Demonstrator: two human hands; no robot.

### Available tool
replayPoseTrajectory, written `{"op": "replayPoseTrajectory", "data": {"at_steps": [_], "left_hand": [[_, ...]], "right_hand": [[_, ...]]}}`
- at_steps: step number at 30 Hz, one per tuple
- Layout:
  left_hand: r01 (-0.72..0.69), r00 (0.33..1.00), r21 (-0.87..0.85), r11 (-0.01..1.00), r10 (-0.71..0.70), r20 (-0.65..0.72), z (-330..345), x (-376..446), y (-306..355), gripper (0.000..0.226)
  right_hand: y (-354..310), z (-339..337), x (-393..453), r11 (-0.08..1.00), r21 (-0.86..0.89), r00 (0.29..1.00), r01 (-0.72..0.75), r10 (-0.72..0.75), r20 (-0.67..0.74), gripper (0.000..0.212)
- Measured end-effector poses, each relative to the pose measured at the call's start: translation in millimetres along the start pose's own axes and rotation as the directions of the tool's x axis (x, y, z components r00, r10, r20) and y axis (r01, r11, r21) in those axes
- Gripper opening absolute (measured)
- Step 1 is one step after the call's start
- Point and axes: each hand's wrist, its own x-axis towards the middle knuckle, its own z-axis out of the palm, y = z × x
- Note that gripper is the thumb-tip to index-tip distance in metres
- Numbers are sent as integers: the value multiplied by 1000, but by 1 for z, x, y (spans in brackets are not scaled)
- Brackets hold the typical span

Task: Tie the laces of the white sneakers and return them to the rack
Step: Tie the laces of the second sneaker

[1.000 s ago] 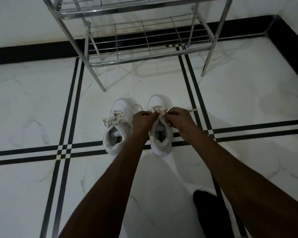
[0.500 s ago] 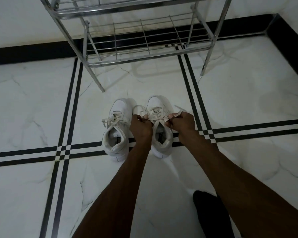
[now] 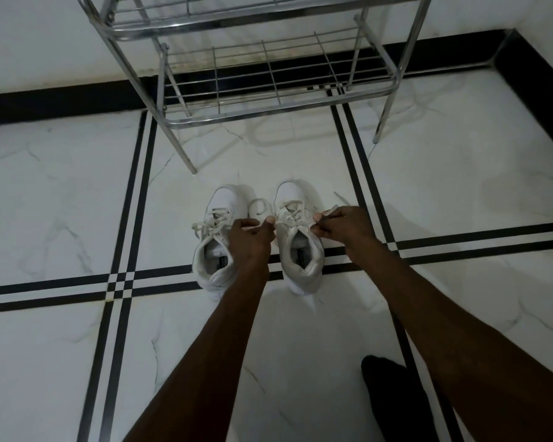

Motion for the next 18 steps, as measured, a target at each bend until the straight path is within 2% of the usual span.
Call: {"op": "replayPoseTrajectory", "data": {"at_steps": [2,3,4,5,6,7,8,10,11,13,14,16,18], "left_hand": [[-162,986,139,977,166,-14,-7,1,2,38],[-264,964,215,940,265,25,-8,3,3,36],[-366,930,294,883,355,94,-8,5,4,33],[-453,892,379,807,414,182,-7,7,5,33],[-523,853,462,716,436,288,-7,10,5,37],[-570,822,540,619,424,381,-6,11,6,38],[-591,806,619,517,395,440,-7,11,7,34],[-570,814,747,341,355,459,-10,12,8,15],[-557,820,775,299,345,456,-12,16,6,15],[-572,813,759,310,336,475,-16,18,7,25],[-601,796,719,351,343,498,-18,19,10,27],[-631,772,588,506,335,540,-23,18,20,32],[-583,773,460,669,284,567,-26,13,33,40]], "right_hand": [[-4,-8,0,961,-270,994,59,-82,-72,33],[-6,-10,-1,894,-427,975,139,-199,-99,51],[-5,-13,1,799,-539,938,266,-344,-47,65],[-5,-15,4,684,-614,892,395,-446,77,70],[-3,-15,8,561,-658,844,502,-482,234,63],[-2,-15,9,476,-679,818,559,-450,359,50],[-2,-16,9,427,-697,810,576,-409,420,36],[-1,-18,10,390,-739,829,549,-370,420,16],[-2,-20,9,379,-764,844,522,-358,399,12],[-3,-27,8,401,-773,865,492,-326,381,19],[-5,-32,7,455,-748,874,484,-299,384,24],[-17,-37,1,594,-650,879,473,-264,398,29],[-32,-35,-5,765,-484,888,425,-248,387,32]]}}
